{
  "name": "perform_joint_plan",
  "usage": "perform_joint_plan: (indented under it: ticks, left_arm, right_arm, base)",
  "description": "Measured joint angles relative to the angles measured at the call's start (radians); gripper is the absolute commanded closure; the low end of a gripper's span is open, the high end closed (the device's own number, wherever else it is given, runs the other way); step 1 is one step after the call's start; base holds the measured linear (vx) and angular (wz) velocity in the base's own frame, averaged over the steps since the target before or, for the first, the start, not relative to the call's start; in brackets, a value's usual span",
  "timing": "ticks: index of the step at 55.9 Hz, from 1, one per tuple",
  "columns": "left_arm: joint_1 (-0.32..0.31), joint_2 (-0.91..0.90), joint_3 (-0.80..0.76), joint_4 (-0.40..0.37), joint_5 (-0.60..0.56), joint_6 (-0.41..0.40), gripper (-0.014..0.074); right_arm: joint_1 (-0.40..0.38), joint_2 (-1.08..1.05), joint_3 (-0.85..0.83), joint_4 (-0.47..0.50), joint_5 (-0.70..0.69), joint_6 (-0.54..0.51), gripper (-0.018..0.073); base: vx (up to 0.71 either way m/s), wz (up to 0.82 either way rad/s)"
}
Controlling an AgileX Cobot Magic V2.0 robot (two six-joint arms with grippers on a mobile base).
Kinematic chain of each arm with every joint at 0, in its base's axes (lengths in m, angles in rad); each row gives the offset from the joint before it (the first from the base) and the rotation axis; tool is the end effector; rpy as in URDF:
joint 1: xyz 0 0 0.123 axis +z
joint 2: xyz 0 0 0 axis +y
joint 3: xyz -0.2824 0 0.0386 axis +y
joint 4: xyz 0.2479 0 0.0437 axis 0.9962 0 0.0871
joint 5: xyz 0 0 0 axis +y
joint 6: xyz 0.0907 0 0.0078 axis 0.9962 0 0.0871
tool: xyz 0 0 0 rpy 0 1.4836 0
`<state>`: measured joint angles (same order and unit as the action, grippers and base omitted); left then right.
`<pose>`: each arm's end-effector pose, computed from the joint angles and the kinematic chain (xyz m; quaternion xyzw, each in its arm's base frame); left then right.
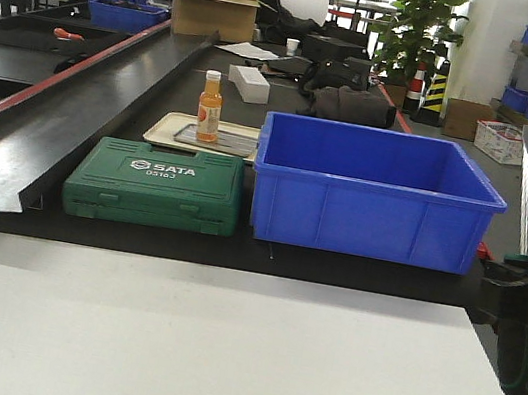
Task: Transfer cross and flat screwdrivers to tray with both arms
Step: 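Hold both screwdrivers upright while the base turns away from the table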
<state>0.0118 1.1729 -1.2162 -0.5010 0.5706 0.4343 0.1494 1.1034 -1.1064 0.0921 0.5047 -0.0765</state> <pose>0.2537 -0.0207 0.4198 0.0694 0.8218 -0.1044 0.5559 0.2350 0.0395 0.4004 -0.0728 0.8337 0.0605 0.5440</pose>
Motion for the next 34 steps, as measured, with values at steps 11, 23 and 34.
perform_joint_plan:
  ticks: [11,23,34]
  left_arm:
    - [0.000,0.000,0.000,0.000,0.000,0.000,0.0596]
    - [0.000,0.000,0.000,0.000,0.000,0.000,0.0596]
    - [0.000,0.000,0.000,0.002,0.000,0.000,0.0596]
  right_arm:
    - [0.000,0.000,0.000,0.000,0.000,0.000,0.0567]
    - [0.000,0.000,0.000,0.000,0.001,0.000,0.0567]
    - [0.000,0.000,0.000,0.000,0.001,0.000,0.0567]
  base:
    - [-0.18,-0.09]
    - [-0.23,-0.08]
    - [-0.27,-0.19]
